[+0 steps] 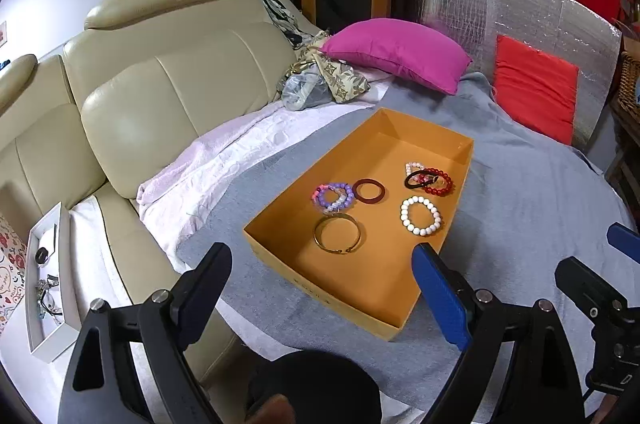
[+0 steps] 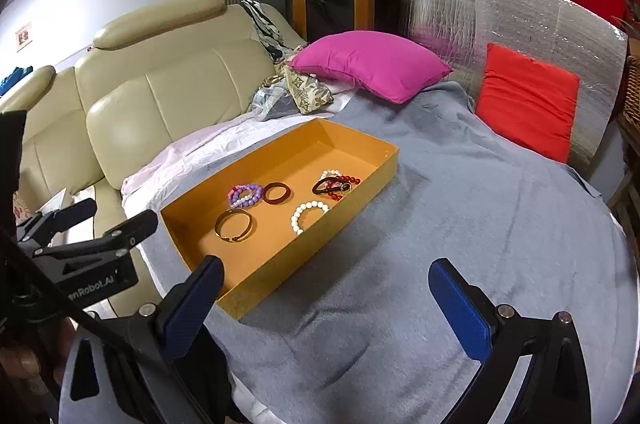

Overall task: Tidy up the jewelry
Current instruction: 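Lift both open tools away from the orange box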

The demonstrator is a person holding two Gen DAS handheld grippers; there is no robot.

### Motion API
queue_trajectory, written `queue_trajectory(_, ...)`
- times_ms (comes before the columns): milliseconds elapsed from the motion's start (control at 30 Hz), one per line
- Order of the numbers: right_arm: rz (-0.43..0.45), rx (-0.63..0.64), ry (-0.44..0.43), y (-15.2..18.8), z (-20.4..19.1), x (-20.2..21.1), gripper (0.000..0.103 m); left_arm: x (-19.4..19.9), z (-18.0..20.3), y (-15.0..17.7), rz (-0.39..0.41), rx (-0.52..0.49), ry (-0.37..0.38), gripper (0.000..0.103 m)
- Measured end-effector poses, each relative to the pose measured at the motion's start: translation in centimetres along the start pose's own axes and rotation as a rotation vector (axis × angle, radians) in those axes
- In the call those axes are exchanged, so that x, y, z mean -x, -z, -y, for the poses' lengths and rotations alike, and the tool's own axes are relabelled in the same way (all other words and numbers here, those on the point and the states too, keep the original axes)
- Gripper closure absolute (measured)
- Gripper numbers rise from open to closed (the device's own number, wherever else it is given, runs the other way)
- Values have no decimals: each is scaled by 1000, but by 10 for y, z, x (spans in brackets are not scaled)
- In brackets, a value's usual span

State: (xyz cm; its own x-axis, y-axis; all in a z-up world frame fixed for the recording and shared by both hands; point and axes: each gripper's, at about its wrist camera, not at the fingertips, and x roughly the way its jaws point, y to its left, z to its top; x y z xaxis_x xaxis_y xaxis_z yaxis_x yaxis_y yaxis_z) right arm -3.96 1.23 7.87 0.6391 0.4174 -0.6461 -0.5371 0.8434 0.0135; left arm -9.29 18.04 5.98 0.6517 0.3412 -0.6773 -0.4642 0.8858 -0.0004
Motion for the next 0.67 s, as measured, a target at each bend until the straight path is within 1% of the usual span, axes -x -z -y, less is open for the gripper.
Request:
queue_trajectory(233, 0, 12, 7, -5, -4, -6, 0, -5, -6, -3, -10, 25, 8, 11)
queue_trajectory(667, -1, 22, 6, -10, -10, -10, 0, -3, -5, -3, 6, 14, 7, 10)
